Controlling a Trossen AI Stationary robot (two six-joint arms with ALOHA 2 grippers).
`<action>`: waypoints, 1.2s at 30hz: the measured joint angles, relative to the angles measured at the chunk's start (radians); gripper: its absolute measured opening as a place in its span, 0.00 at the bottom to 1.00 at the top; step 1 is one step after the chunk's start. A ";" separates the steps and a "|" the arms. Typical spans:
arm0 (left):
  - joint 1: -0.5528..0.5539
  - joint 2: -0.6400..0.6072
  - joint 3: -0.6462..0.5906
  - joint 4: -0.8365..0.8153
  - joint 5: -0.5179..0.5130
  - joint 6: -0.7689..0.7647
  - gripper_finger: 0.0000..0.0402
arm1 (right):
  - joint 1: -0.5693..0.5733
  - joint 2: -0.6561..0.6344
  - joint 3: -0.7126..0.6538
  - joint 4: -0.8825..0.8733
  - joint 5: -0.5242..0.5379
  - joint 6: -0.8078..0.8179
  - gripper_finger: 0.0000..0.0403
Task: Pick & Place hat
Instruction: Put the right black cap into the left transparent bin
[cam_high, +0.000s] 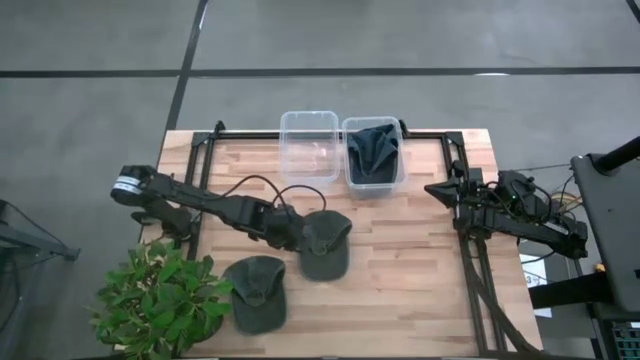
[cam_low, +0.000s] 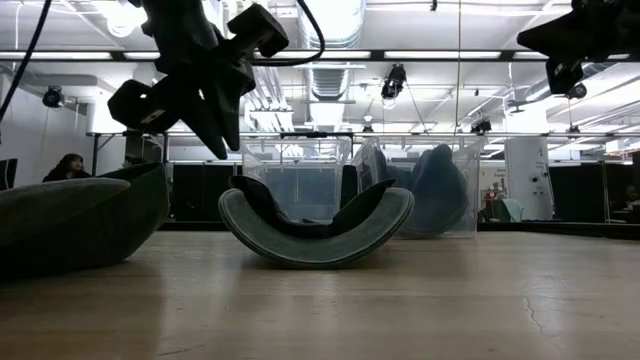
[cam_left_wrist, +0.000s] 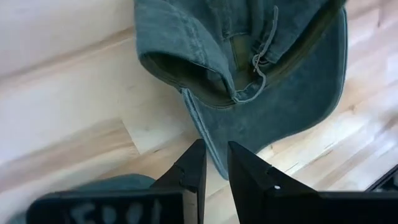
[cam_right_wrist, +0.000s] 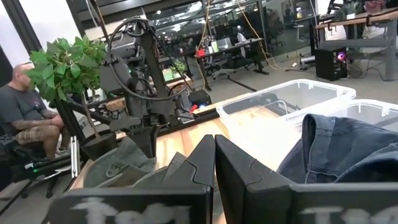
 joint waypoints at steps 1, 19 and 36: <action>0.000 0.001 0.000 0.001 0.000 -0.025 0.14 | 0.000 0.000 0.000 0.000 0.000 0.000 0.02; 0.000 0.053 -0.002 0.022 0.013 -0.047 0.14 | 0.000 0.000 0.000 -0.006 0.001 0.005 0.02; 0.001 0.111 -0.003 0.046 0.014 -0.060 0.14 | 0.000 0.000 0.000 -0.006 0.001 0.021 0.02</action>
